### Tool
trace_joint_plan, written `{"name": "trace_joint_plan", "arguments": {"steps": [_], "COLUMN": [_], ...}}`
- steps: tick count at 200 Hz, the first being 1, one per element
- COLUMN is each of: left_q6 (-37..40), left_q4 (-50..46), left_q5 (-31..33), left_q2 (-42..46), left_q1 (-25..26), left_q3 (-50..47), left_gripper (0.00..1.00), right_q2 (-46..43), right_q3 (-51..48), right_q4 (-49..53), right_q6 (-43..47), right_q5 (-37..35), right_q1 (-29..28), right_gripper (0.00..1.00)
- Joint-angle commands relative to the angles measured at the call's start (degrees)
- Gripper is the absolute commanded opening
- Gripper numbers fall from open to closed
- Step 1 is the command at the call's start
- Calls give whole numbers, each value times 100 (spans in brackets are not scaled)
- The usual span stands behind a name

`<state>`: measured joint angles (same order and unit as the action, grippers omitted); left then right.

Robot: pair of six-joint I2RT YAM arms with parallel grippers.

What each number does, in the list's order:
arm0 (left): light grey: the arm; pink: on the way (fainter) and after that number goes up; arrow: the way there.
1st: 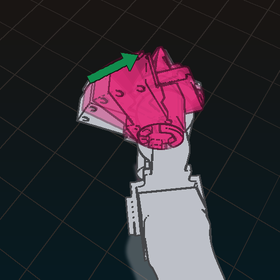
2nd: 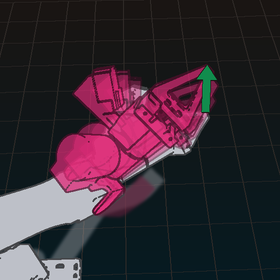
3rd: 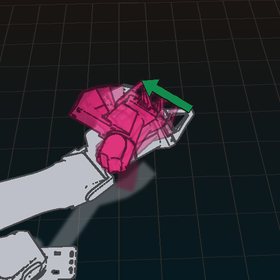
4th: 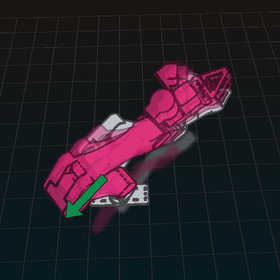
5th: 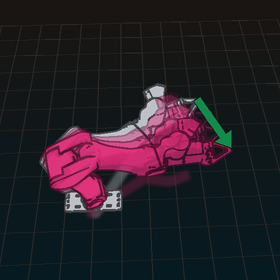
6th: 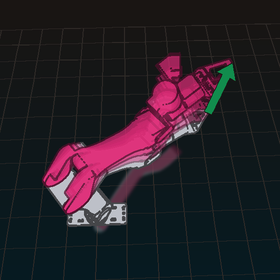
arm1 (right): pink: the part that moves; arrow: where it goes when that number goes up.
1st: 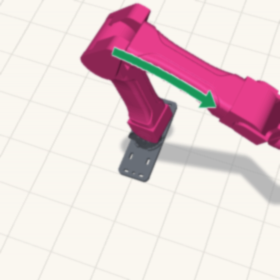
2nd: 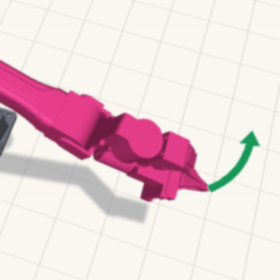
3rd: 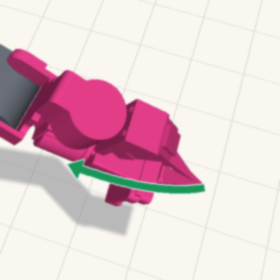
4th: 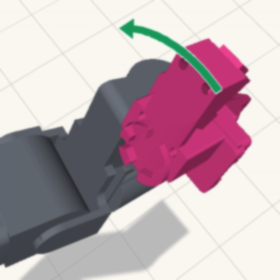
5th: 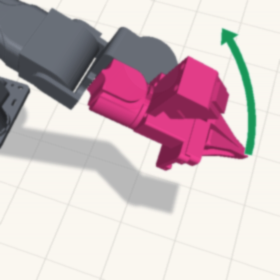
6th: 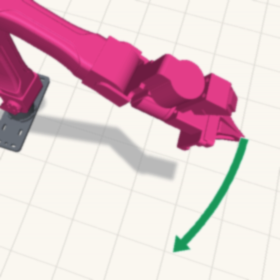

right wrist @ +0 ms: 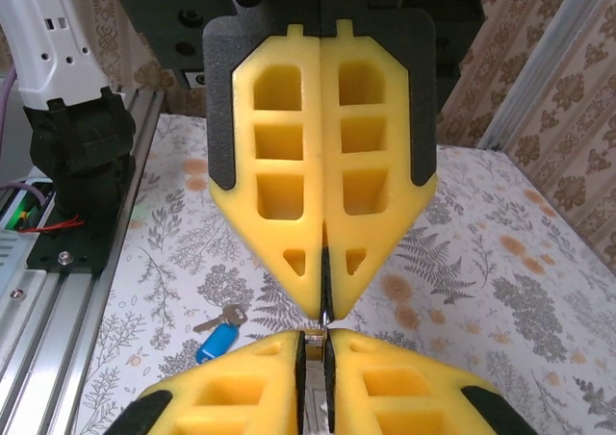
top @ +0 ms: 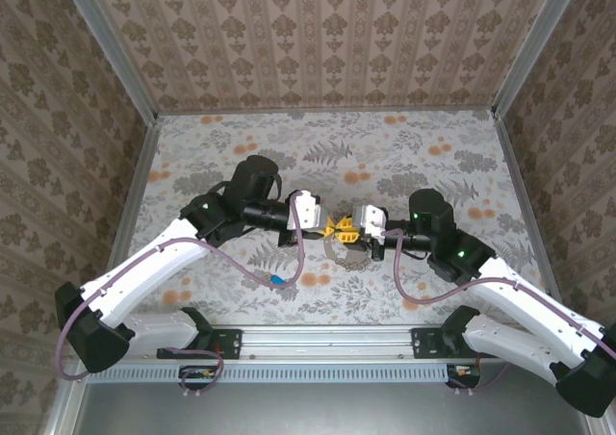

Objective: Put the keys on the keyring

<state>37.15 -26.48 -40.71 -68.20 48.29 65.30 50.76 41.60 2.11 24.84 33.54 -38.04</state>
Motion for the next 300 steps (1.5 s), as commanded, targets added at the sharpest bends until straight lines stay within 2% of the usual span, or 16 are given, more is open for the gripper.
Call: {"name": "trace_joint_plan", "arguments": {"steps": [1, 30, 45, 55, 74, 100, 119, 153, 171, 185, 209, 228, 241, 260, 283, 300], "left_q6": [-108, -135, -165, -199, -276, -805, -1388, -2658, -3274, -3477, -2869, -1642, -1087, -257, 978, 998], "left_q4": [164, 264, 347, 419, 547, 858, 1131, 1371, 1629, 1821, 2219, 2457, 2461, 2091, 1329, 1031], "left_q5": [-124, -107, -82, -61, 9, 19, -48, 210, 811, 1030, 995, 253, 153, 16, -12, 121], "left_q2": [-9, -13, -18, -22, 0, 107, 252, 241, 116, -17, -183, -378, -631, -1243, -2001, -2522], "left_q1": [-27, -24, -30, -25, -28, -221, -498, -933, -949, -931, -708, -484, -375, -334, -234, -215], "left_q3": [-70, -131, -162, -176, -218, -301, -415, -511, -680, -887, -1357, -1697, -1716, -1447, -1058, -654], "left_gripper": [0, 0, 0, 0, 0, 40, 57, 62, 63, 62, 62, 61, 58, 55, 53, 51], "right_q2": [38, 92, 129, 164, 167, 86, -15, -201, -233, -160, 94, 163, 148, 47, -127, -171], "right_q3": [-91, -139, -153, -152, -218, -392, -485, -334, -140, -39, 224, 442, 585, 769, 886, 936], "right_q4": [-364, -614, -685, -699, -829, -754, -471, 757, 1583, 1760, 1978, 2460, 2906, 3411, 3552, 3613], "right_q6": [-241, -419, -495, -513, -614, -680, -683, 13, 775, 894, 599, 545, 624, 711, 624, 488], "right_q5": [-10, 47, 115, 148, 65, -527, -662, -1084, -1818, -2385, -2968, -3133, -3335, -3550, -3511, -3340], "right_q1": [-37, -35, -34, -29, -28, 43, 299, 738, 901, 1044, 1261, 1316, 1381, 1515, 1682, 1754], "right_gripper": [15, 18, 9, 0, 0, 0, 0, 0, 0, 0, 0, 0, 0, 0, 0, 0]}}
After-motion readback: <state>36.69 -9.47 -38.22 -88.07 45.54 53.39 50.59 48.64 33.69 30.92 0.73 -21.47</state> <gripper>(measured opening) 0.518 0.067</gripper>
